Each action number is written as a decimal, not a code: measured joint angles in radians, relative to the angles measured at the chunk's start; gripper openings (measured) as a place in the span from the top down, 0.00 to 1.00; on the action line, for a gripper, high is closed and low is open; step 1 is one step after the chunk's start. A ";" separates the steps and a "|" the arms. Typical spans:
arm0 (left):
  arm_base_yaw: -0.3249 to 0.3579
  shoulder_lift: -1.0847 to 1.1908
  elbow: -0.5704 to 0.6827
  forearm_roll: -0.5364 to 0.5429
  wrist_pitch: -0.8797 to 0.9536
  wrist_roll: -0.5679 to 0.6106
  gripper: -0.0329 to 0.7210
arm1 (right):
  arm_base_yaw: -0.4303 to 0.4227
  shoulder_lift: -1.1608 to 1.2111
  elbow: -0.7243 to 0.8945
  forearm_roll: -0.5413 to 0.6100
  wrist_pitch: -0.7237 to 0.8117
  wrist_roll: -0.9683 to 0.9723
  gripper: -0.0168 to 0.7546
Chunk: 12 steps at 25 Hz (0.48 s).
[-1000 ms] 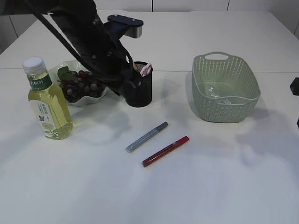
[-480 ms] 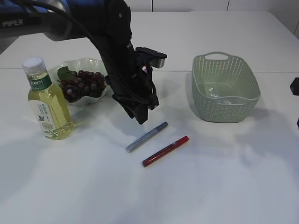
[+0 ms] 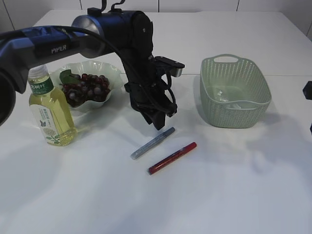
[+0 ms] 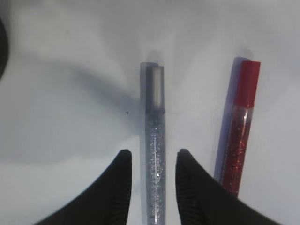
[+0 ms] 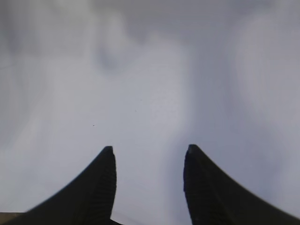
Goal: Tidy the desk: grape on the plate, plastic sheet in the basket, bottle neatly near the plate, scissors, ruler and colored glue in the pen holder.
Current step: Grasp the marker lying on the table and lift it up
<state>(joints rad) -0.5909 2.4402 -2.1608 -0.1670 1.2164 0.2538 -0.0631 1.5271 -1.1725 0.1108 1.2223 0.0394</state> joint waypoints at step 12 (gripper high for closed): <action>0.000 0.044 -0.003 -0.006 0.002 0.015 0.64 | 0.000 0.000 0.000 0.000 0.000 0.000 0.49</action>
<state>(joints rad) -0.5909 2.4843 -2.1636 -0.1727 1.2181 0.2691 -0.0631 1.5271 -1.1725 0.1108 1.2223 0.0394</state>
